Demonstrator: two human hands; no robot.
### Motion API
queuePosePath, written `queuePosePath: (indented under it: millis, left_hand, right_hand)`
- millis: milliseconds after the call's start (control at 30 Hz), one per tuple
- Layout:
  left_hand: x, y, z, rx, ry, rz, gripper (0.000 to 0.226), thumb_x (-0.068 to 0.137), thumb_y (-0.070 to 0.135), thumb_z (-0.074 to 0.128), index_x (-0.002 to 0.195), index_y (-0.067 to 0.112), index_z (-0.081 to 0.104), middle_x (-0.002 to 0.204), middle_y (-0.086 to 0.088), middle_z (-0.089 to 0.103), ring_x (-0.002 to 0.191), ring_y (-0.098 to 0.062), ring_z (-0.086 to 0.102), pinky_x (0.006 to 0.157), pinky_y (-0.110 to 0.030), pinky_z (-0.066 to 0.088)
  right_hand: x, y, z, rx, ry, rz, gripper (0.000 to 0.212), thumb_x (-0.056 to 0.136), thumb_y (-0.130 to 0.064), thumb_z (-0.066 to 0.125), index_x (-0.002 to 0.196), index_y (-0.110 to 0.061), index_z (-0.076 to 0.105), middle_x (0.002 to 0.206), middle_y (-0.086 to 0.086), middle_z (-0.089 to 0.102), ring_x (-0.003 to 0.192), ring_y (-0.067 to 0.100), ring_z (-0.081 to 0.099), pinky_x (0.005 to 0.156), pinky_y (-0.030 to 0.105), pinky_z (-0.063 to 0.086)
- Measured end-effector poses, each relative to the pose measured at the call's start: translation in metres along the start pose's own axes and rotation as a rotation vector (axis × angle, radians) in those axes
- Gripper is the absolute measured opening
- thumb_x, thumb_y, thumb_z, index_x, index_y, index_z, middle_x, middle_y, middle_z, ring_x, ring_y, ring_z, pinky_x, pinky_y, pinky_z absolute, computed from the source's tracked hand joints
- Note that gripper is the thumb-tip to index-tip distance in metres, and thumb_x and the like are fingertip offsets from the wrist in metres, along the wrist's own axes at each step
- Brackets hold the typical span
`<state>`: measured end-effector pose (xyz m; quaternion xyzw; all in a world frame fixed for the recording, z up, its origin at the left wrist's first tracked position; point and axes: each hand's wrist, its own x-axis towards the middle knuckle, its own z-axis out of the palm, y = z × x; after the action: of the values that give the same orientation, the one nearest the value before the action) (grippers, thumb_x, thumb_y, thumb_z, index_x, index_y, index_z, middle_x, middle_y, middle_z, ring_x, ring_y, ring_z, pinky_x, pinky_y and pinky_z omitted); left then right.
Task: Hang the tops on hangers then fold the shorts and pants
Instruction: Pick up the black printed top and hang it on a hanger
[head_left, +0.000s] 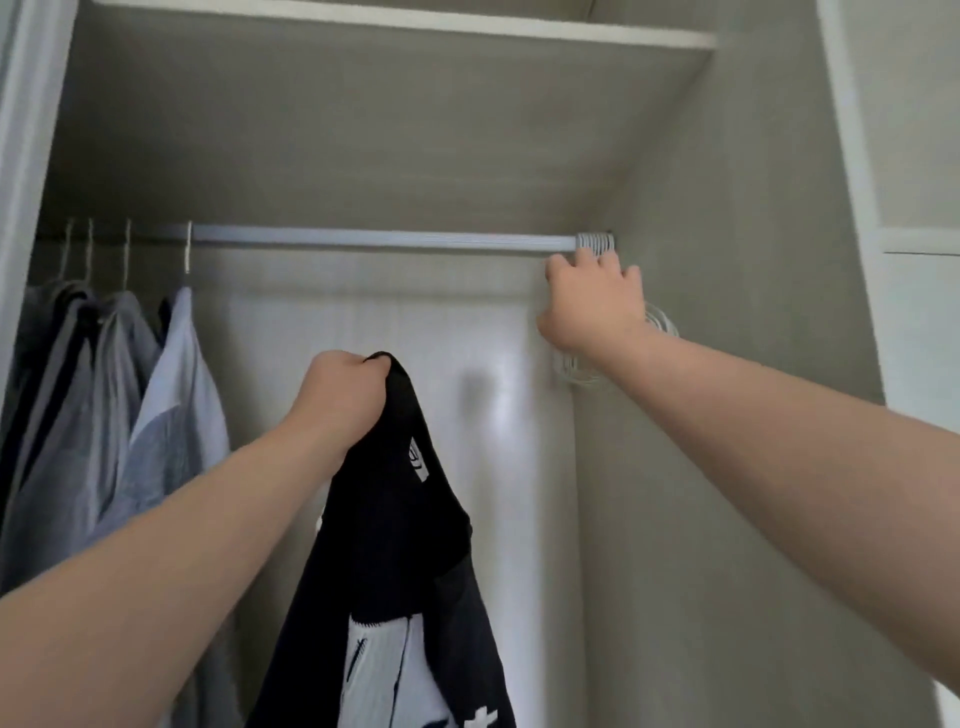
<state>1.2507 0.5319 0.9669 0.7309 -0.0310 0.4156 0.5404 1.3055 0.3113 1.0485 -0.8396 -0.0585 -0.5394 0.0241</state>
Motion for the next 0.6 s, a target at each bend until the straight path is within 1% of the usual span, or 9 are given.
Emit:
queuePosePath:
  millis: [67,133,200,300,400,500,600]
  left_hand:
    - [0.013,0.007,0.003,-0.006,0.01,0.039,0.012,0.096,0.021,0.053,0.085,0.015,0.055,0.08,-0.008,0.047,0.072,-0.021,0.044,0.067,-0.033,0.032]
    - [0.021,0.012,0.005,0.002,0.022,0.064,0.015,0.097,0.022,0.053,0.085,0.014,0.054,0.08,-0.008,0.046,0.072,-0.021,0.043,0.068,-0.033,0.032]
    - [0.025,0.014,0.006,0.013,0.023,0.077,0.016,0.098,0.022,0.053,0.084,0.014,0.053,0.079,-0.007,0.046,0.072,-0.021,0.043,0.066,-0.032,0.032]
    - [0.027,0.015,0.007,0.014,0.026,0.069,0.017,0.098,0.022,0.052,0.084,0.013,0.053,0.078,-0.008,0.048,0.07,-0.022,0.046,0.063,-0.031,0.033]
    - [0.029,0.015,0.007,-0.004,0.029,0.037,0.019,0.098,0.021,0.052,0.082,0.011,0.051,0.078,-0.01,0.048,0.069,-0.024,0.047,0.065,-0.032,0.035]
    - [0.031,0.017,0.008,-0.002,0.037,0.017,0.025,0.098,0.022,0.053,0.076,0.012,0.048,0.075,-0.01,0.05,0.066,-0.024,0.049,0.061,-0.03,0.038]
    - [0.031,0.02,0.006,0.001,0.04,0.017,0.023,0.098,0.024,0.053,0.079,0.012,0.048,0.075,-0.01,0.05,0.064,-0.024,0.048,0.058,-0.029,0.037]
  right_hand:
    - [0.016,0.014,0.009,-0.13,-0.046,0.047,0.045,0.089,-0.018,0.051,0.133,-0.016,0.048,0.137,0.014,0.047,0.129,0.034,0.04,0.101,0.045,0.031]
    - [0.024,0.026,0.021,-0.234,-0.067,0.064,0.045,0.093,-0.017,0.049,0.137,-0.015,0.048,0.139,0.014,0.046,0.13,0.034,0.04,0.104,0.044,0.031]
    - [0.028,0.036,0.031,-0.274,-0.081,0.074,0.045,0.093,-0.013,0.05,0.138,-0.014,0.05,0.139,0.014,0.047,0.13,0.034,0.041,0.103,0.042,0.032]
    - [0.031,0.048,0.04,-0.264,-0.074,0.07,0.042,0.093,-0.007,0.051,0.134,-0.013,0.056,0.137,0.015,0.052,0.128,0.036,0.046,0.102,0.042,0.033]
    - [0.035,0.054,0.042,-0.249,-0.023,0.046,0.039,0.092,-0.003,0.05,0.128,-0.012,0.06,0.132,0.015,0.057,0.127,0.035,0.05,0.103,0.041,0.034]
    - [0.041,0.057,0.041,-0.216,0.07,0.035,0.037,0.093,-0.004,0.047,0.127,-0.008,0.059,0.13,0.015,0.056,0.124,0.035,0.05,0.1,0.041,0.036]
    - [0.047,0.056,0.037,-0.184,0.16,0.015,0.035,0.092,-0.007,0.046,0.124,-0.008,0.059,0.127,0.015,0.057,0.12,0.034,0.053,0.094,0.039,0.037]
